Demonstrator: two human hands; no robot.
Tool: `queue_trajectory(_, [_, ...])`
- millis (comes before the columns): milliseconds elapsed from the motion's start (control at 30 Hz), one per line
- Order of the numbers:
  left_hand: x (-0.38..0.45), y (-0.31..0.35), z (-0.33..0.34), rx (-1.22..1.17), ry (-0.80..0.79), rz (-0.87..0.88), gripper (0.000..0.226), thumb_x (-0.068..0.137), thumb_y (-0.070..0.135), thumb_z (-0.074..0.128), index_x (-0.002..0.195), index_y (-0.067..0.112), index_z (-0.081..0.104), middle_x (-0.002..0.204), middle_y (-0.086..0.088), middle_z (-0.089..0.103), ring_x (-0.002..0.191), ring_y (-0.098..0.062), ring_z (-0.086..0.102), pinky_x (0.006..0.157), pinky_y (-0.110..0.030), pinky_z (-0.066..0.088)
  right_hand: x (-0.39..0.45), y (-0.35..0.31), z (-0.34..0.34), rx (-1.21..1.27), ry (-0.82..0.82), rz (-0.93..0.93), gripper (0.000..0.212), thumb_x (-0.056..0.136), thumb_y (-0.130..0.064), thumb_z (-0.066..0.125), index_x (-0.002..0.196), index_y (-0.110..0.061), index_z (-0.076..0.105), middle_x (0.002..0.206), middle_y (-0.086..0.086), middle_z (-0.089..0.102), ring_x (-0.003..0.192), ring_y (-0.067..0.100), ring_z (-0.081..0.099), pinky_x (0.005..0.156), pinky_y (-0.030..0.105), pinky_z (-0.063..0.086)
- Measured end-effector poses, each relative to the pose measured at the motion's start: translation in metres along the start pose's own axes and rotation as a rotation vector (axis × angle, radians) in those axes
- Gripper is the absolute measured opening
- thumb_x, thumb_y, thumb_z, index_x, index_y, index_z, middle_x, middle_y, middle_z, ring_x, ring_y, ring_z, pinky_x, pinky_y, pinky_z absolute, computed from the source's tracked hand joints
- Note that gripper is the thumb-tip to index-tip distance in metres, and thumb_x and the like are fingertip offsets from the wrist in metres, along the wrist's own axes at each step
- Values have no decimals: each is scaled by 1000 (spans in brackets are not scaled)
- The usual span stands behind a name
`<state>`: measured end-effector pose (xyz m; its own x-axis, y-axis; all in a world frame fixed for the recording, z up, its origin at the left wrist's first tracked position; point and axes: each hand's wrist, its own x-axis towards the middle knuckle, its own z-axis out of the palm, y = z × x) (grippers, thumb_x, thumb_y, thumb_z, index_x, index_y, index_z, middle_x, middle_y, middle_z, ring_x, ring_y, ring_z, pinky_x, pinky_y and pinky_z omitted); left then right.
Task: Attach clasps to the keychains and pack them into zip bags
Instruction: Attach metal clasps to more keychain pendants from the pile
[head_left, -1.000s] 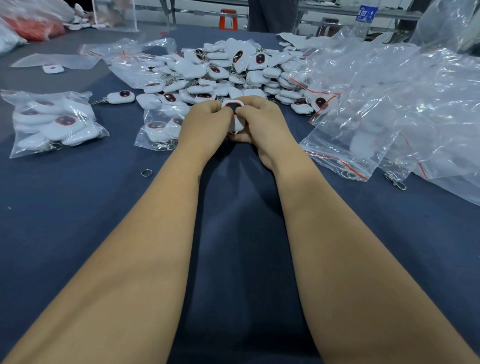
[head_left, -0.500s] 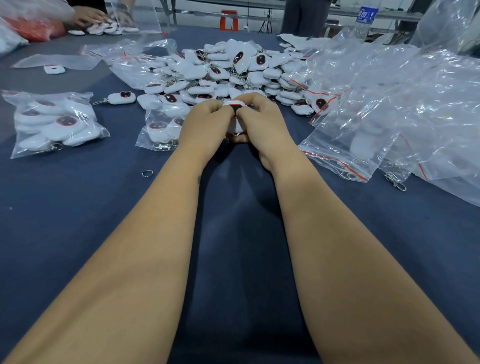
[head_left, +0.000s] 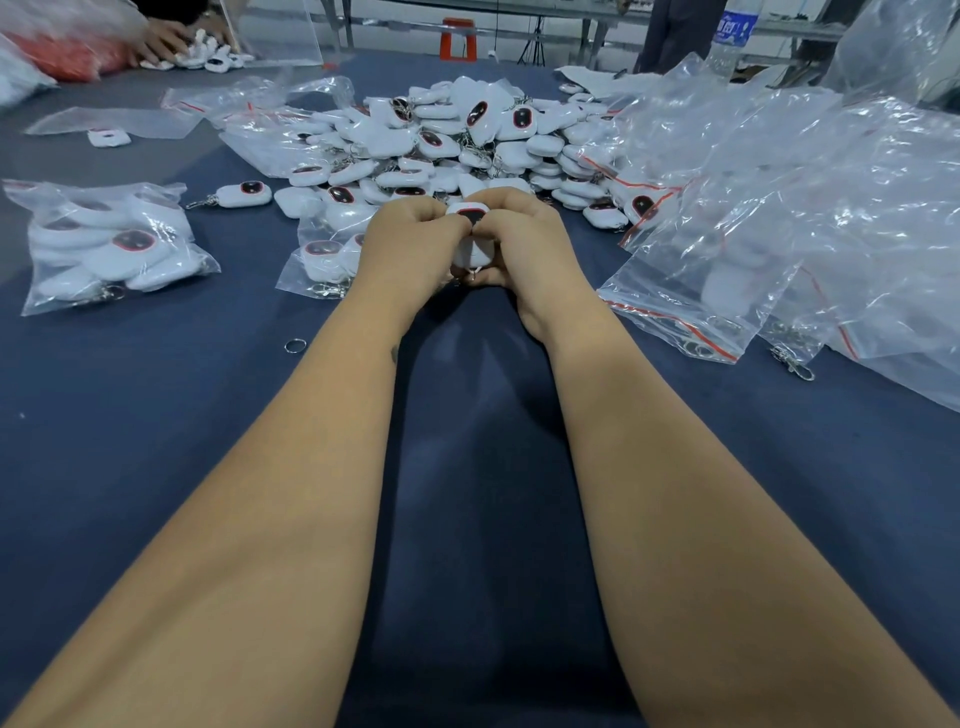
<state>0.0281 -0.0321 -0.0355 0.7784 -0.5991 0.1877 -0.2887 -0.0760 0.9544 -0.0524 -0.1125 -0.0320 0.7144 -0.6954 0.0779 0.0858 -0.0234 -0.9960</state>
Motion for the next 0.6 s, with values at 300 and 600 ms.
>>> queue_trajectory(300, [-3, 0, 4, -59, 58, 3, 17, 82, 24, 56, 68, 15, 56, 59, -3, 44, 53, -16, 37, 46, -22, 29, 2, 1, 1, 8, 51, 4, 21, 85, 2, 51, 86, -15, 64, 94, 14, 63, 76, 24, 61, 53, 28, 51])
queue_trajectory(600, [3, -7, 2, 35, 155, -4, 35, 81, 8, 54, 114, 20, 54, 77, 3, 59, 65, -17, 56, 62, -29, 49, 3, -6, -7, 454, 170, 10, 14, 87, 2, 52, 93, -9, 60, 77, 9, 62, 55, 16, 53, 54, 23, 47])
